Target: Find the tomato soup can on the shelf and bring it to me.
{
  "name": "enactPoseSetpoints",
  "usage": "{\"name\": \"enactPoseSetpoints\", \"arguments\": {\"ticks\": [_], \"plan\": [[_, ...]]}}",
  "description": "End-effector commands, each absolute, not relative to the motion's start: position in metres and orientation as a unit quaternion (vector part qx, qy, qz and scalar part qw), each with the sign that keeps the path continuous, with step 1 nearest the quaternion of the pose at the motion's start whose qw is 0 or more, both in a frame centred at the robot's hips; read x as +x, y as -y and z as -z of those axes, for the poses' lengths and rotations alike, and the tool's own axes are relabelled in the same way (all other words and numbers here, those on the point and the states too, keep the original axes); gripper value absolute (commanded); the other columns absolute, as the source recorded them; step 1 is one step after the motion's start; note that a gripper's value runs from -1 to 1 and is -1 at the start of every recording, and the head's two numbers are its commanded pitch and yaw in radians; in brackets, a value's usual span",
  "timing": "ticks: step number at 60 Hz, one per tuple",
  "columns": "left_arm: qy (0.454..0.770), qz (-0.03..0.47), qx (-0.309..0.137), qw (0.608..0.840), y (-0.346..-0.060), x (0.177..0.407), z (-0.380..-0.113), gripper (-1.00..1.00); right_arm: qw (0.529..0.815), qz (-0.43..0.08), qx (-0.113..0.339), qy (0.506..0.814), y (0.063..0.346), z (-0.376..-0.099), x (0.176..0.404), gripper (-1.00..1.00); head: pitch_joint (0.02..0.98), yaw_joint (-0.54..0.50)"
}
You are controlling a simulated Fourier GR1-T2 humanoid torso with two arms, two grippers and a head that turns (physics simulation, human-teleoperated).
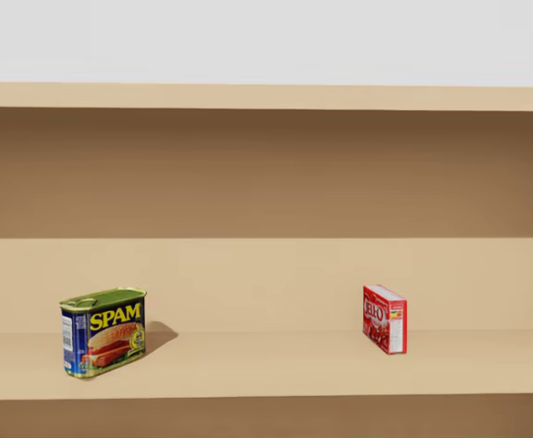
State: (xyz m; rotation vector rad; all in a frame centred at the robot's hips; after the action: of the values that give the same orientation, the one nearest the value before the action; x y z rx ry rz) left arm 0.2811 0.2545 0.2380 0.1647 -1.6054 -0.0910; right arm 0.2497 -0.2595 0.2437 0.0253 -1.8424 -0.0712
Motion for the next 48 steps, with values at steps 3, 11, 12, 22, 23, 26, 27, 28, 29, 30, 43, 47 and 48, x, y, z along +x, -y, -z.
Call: {"name": "enactPoseSetpoints", "arguments": {"ticks": [3,11,12,22,23,26,27,28,29,30,43,47,48], "plan": [[0.716,0.045,0.074,0.693,-0.2536,0.2812,-0.2372,-1.0,0.608,0.044,0.018,0.792,0.2586,-0.2433,0.2475,-1.0,0.084,-0.03],[0.716,0.045,0.074,0.693,-0.2533,0.2808,-0.2371,-1.0,0.622,0.039,0.026,0.781,0.2612,-0.2447,0.2494,-1.0,0.121,-0.03],[0.716,0.045,0.074,0.693,-0.2533,0.2808,-0.2371,-1.0,0.622,0.039,0.026,0.781,0.2612,-0.2447,0.2494,-1.0,0.121,-0.03],[0.715,0.046,0.075,0.694,-0.2532,0.2807,-0.2367,-1.0,0.627,0.042,0.014,0.778,0.2616,-0.2446,0.2505,-1.0,0.262,-0.03],[0.715,0.047,0.075,0.694,-0.2531,0.2806,-0.2367,-1.0,0.627,0.042,0.013,0.778,0.2615,-0.2445,0.2505,-1.0,0.271,-0.03],[0.714,0.05,0.07,0.695,-0.2527,0.2805,-0.2368,-1.0,0.627,0.04,0.006,0.778,0.2613,-0.2443,0.2509,-1.0,0.314,-0.02],[0.714,0.05,0.069,0.695,-0.2527,0.2805,-0.2368,-1.0,0.627,0.039,0.006,0.778,0.2613,-0.2442,0.251,-1.0,0.322,-0.02],[0.714,0.051,0.069,0.695,-0.2526,0.2805,-0.2367,-1.0,0.627,0.039,0.005,0.778,0.2614,-0.2442,0.251,-1.0,0.33,-0.03],[0.713,0.051,0.069,0.695,-0.2526,0.2805,-0.2367,-1.0,0.627,0.039,0.004,0.778,0.2614,-0.2441,0.2511,-1.0,0.339,-0.03],[0.713,0.053,0.07,0.696,-0.2526,0.2806,-0.2365,-1.0,0.628,0.038,0.004,0.778,0.2615,-0.2439,0.2512,-1.0,0.364,-0.03],[0.712,0.057,0.072,0.697,-0.2522,0.2808,-0.2362,-1.0,0.628,0.034,-0.001,0.778,0.2618,-0.2431,0.2521,-1.0,0.516,-0.08],[0.712,0.059,0.073,0.696,-0.252,0.2808,-0.2362,-1.0,0.628,0.033,-0.001,0.777,0.2618,-0.2429,0.2524,-1.0,0.565,-0.11],[0.712,0.059,0.073,0.696,-0.2519,0.2808,-0.2363,-1.0,0.628,0.033,0.0,0.777,0.2619,-0.2429,0.2525,-1.0,0.581,-0.13]]}}
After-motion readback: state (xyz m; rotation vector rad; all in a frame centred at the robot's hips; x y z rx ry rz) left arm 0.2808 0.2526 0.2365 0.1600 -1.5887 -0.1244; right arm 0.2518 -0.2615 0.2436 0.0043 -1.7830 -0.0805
